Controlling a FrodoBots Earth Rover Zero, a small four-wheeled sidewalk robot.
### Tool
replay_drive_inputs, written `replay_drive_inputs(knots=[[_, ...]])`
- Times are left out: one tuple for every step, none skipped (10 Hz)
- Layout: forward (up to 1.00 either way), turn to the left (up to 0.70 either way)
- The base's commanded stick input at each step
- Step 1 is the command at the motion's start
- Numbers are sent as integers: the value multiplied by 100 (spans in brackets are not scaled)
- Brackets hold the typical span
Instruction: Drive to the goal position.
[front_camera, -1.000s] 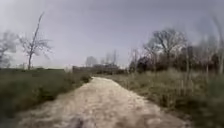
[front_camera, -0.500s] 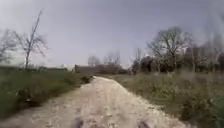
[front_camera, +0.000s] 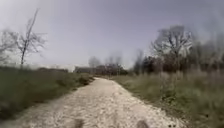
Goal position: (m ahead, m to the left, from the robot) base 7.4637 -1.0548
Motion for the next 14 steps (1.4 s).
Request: replay_drive_inputs(knots=[[100,0],[100,0],[100,0],[100,0],[100,0],[100,0],[100,0],[100,0],[100,0],[100,0],[100,0],[100,0],[100,3],[100,11]])
